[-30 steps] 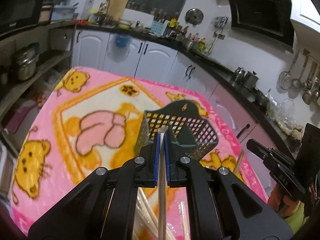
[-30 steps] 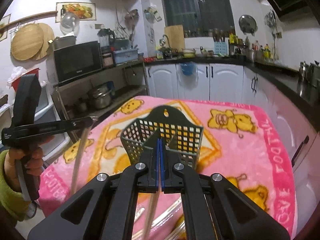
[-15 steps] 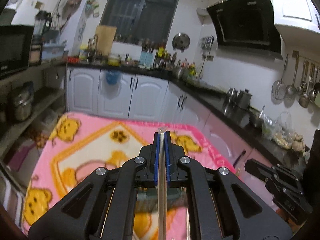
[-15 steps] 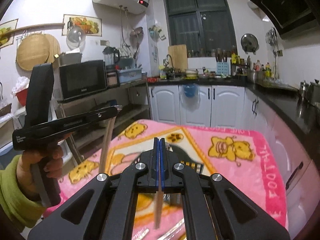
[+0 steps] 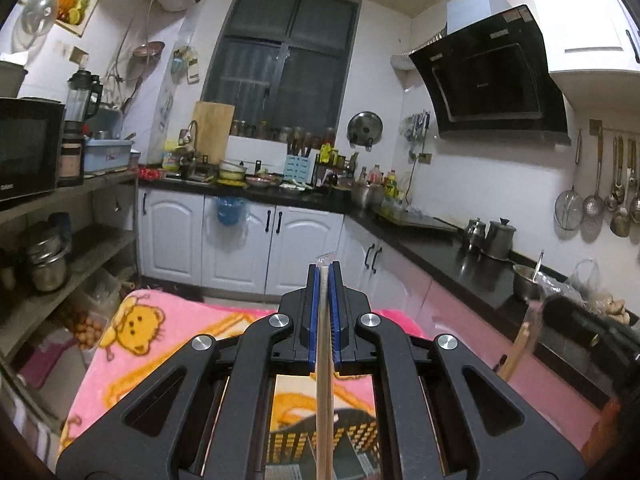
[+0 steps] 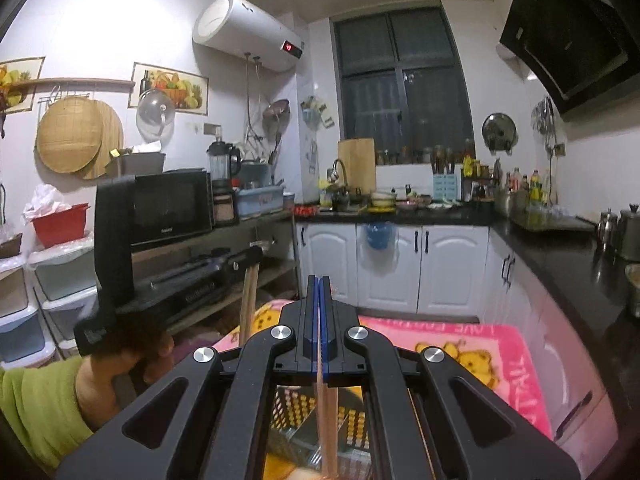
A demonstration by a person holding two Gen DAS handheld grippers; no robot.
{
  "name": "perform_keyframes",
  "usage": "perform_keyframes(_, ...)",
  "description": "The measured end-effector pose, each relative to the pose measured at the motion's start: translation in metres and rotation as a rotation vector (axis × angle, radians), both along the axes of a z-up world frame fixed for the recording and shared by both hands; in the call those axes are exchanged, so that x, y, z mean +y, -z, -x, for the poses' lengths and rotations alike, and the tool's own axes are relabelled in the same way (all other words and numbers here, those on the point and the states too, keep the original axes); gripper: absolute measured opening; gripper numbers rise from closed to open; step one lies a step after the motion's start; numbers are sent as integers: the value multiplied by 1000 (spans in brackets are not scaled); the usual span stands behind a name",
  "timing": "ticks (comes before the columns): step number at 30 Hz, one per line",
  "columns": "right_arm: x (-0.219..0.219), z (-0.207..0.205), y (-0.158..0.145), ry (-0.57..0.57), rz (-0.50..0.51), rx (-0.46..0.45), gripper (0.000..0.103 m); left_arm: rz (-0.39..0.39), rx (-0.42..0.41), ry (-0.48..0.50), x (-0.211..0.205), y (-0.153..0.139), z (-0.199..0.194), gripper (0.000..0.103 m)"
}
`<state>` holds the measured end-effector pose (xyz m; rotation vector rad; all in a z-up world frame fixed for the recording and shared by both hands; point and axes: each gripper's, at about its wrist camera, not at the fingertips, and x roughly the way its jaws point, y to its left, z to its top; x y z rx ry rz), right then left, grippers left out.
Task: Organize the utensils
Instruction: 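Lift the held chopsticks with both tools and carry them above the green caddy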
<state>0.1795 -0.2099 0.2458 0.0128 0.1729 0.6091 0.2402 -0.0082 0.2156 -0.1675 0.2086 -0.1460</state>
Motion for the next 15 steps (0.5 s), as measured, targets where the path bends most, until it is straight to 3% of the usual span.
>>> perform_keyframes(7,3,-19,-7,-7,-9,-20,1,-23,-40,-11,-2,7,-18,2)
perform_keyframes(15,12,-38,7,-2,7,-19,1,-26,-42,-8,0,32,-35,2)
